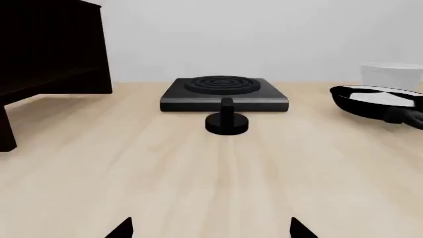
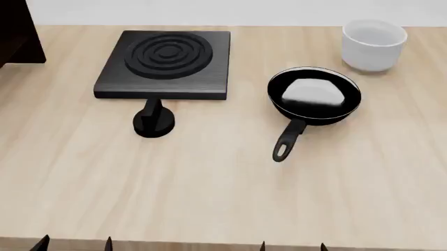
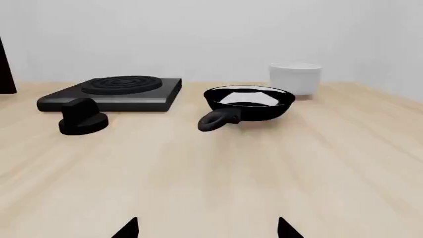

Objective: Put the frying pan on the cabinet shelf.

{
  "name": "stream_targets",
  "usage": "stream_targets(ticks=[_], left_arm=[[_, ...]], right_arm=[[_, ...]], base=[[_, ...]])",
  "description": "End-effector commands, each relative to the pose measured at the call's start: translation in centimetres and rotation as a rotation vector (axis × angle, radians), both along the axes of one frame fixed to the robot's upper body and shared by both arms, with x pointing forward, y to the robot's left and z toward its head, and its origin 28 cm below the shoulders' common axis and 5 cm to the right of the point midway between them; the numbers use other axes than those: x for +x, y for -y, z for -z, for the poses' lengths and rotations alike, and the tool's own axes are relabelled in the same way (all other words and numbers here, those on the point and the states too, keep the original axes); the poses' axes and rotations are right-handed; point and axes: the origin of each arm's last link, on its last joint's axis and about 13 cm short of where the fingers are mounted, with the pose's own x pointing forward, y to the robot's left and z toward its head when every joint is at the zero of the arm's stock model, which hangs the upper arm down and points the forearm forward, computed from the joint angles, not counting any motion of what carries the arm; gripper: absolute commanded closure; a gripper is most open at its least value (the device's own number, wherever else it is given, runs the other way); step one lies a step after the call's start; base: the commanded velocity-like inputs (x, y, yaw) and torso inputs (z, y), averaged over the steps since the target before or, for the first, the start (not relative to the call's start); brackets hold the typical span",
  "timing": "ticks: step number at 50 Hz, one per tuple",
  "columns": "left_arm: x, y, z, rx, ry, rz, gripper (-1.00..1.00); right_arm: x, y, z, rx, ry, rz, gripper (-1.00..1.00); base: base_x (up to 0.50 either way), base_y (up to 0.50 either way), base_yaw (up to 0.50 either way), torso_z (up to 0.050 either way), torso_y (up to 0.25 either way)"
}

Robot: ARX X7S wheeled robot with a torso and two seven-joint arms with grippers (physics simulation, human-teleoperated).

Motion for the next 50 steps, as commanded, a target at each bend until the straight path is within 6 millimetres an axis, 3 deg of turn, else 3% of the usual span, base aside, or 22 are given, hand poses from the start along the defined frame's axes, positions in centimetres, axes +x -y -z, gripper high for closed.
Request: stream_targets(ticks=[1, 23, 50], left_arm=[[0.00, -0.01, 0.00, 0.000, 0.000, 0.000, -1.00], [-0.34, 0.07, -0.64, -0.048, 0.025, 0.034, -1.00], [-0.28, 0.03, -0.48, -0.054, 0.023, 0.051, -1.00]], right_arm=[[0.00, -0.03, 0.00, 0.000, 0.000, 0.000, -1.00], [0.24, 0.00, 0.50, -0.025, 0.003, -0.007, -1.00], [-0.07, -0.09, 0.16, -0.032, -0.004, -0.005, -1.00]], base=[[0.00, 0.00, 0.00, 0.000, 0.000], [0.00, 0.00, 0.00, 0.002, 0.000], [0.00, 0.00, 0.00, 0.048, 0.000]])
